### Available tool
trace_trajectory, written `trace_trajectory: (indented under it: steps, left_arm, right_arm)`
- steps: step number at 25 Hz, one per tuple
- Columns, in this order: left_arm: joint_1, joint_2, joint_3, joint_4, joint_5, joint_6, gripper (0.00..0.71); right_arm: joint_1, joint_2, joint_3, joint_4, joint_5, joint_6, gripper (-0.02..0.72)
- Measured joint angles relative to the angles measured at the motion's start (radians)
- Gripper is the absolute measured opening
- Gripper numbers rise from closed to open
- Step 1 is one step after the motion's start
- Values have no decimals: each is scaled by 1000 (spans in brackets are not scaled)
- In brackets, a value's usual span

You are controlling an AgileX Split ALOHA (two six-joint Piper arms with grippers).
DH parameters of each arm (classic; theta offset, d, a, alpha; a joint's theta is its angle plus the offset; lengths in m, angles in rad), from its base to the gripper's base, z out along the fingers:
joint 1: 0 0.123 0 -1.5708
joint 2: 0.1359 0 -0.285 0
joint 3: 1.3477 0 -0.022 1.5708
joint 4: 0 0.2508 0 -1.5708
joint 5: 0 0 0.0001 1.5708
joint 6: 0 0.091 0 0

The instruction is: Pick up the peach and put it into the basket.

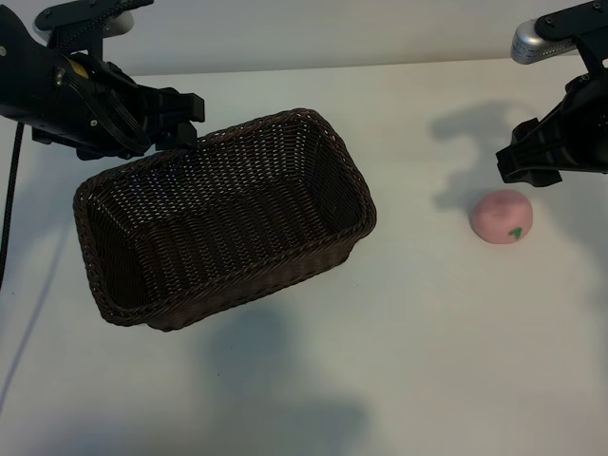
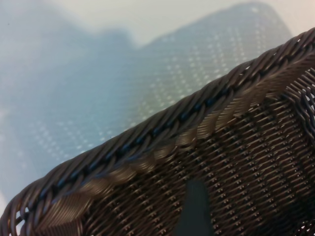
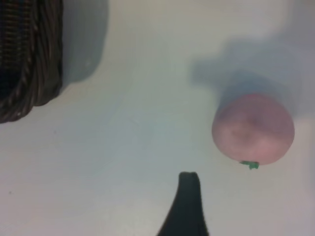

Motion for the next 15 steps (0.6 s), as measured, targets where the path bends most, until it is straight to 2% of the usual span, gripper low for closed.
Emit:
trace_trajectory:
  steps: [11, 15]
  left_arm:
    - [0, 0, 0, 0, -32, 0, 592]
    - [0, -6, 0, 16, 12, -18, 592]
  right_arm:
    - [0, 0, 0, 0, 0, 1, 596]
    - [0, 0, 0, 0, 0, 1, 596]
